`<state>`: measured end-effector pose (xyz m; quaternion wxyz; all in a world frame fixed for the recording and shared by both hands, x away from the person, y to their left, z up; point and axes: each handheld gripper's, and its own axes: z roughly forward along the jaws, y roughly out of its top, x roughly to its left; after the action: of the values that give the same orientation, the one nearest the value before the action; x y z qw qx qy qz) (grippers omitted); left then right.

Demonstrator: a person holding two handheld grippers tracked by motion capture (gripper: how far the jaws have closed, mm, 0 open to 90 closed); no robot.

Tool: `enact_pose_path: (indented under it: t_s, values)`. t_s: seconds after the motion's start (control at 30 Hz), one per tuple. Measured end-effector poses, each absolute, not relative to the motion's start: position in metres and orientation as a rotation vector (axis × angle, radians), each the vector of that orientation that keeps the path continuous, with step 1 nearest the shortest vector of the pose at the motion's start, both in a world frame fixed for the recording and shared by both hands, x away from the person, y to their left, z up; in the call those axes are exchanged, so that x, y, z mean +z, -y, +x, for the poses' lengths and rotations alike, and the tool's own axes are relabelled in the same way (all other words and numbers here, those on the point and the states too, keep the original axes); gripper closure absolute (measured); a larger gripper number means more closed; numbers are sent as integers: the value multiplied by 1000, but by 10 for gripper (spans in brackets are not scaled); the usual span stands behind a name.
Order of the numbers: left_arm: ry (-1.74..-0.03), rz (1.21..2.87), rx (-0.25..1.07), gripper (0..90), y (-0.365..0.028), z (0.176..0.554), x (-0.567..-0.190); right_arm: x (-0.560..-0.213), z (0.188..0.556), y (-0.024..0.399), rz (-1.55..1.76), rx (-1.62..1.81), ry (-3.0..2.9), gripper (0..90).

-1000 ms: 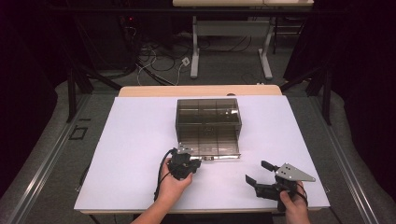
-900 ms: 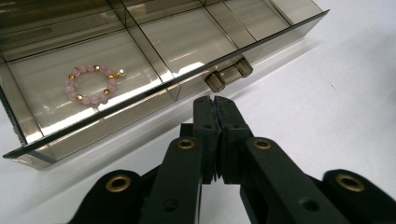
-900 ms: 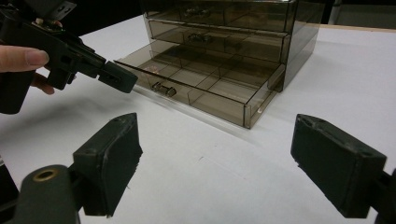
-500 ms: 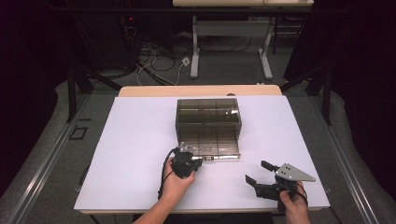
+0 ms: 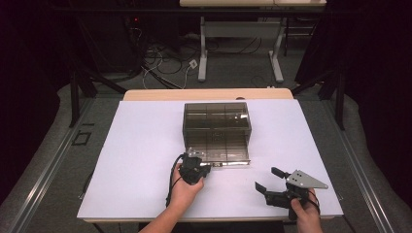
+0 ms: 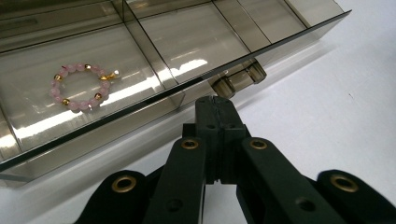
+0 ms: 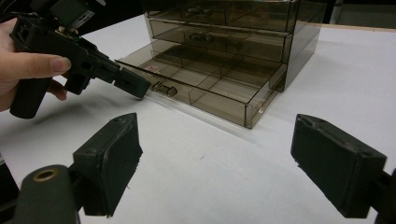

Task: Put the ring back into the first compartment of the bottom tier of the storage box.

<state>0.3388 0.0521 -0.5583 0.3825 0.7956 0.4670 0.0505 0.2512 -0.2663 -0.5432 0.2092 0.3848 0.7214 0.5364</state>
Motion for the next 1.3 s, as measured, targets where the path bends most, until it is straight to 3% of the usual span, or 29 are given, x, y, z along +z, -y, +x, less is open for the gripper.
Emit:
enact_pose_path:
  t_s: [1.3]
  values:
    - [-1238, 1987, 121, 900, -49, 352, -561, -543, 251, 267, 1071, 1489, -2007, 151]
